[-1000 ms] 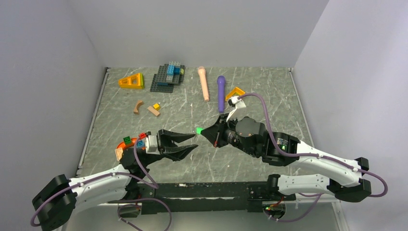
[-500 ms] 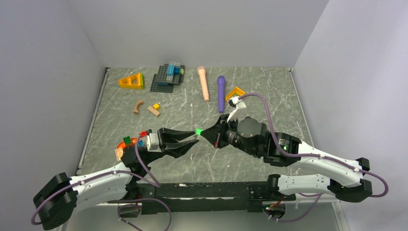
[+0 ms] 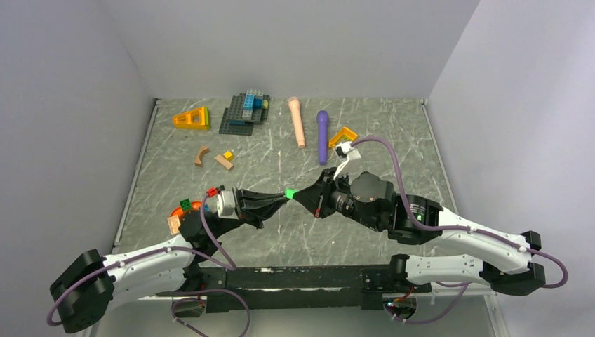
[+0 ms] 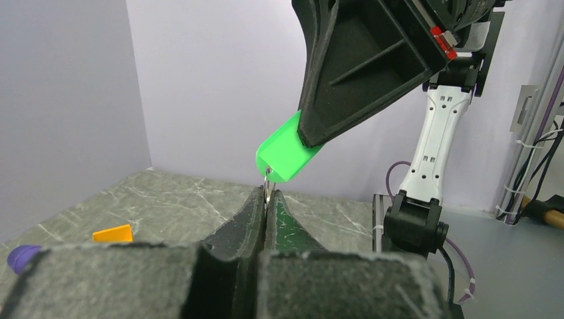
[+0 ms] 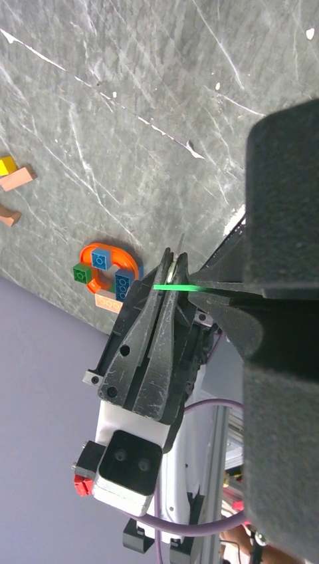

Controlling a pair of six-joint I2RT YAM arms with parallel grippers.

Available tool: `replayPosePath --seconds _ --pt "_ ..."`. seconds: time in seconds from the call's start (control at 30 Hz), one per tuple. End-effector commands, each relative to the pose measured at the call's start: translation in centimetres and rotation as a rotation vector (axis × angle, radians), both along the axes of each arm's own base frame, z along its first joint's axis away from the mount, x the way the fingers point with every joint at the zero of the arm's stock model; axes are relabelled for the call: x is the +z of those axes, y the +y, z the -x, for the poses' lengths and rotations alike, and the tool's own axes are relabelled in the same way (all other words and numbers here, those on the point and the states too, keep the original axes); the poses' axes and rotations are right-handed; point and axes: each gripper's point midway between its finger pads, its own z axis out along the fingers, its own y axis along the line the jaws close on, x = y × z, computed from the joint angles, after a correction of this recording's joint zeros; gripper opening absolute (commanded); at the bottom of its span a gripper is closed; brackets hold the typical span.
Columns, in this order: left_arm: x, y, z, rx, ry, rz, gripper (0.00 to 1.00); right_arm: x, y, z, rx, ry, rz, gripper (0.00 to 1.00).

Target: Remove the keys from the keyring

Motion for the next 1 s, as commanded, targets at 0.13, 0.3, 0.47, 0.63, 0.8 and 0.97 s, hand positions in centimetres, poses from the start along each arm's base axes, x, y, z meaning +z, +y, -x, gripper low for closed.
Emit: replayPosePath --seconds 0.13,0.3,0.47,0.63,0.8,0.97 --pt "2.5 0.2 0.9 -0.043 -0.005 0.042 0.00 1.9 -0.9 0.8 0.036 -0.053 -0.074 0.41" --pt "2.1 0.2 1.6 -0.082 0.056 -0.009 0.00 2.3 -3.8 0.6 -0.014 -0.103 -0.114 0.72" --pt "0.3 -1.1 1.3 -0.102 0.158 -0.225 0.00 1.4 -5.2 0.9 0.006 -0.155 -0.071 0.74" --pt "-1.0 -1.8 1.8 -0.154 0.277 -0.441 0.00 0.3 -2.8 2.7 0.211 -0.223 0.076 0.73" --pt "-2.7 -0.6 1.4 -0.086 0.552 -0.623 0.00 -1.1 -1.0 3.0 0.312 -0.263 0.194 0.72" --pt "-5.3 3.0 0.4 0.126 0.804 -0.841 0.00 -0.6 -0.4 2.4 0.291 -0.301 0.173 0.73"
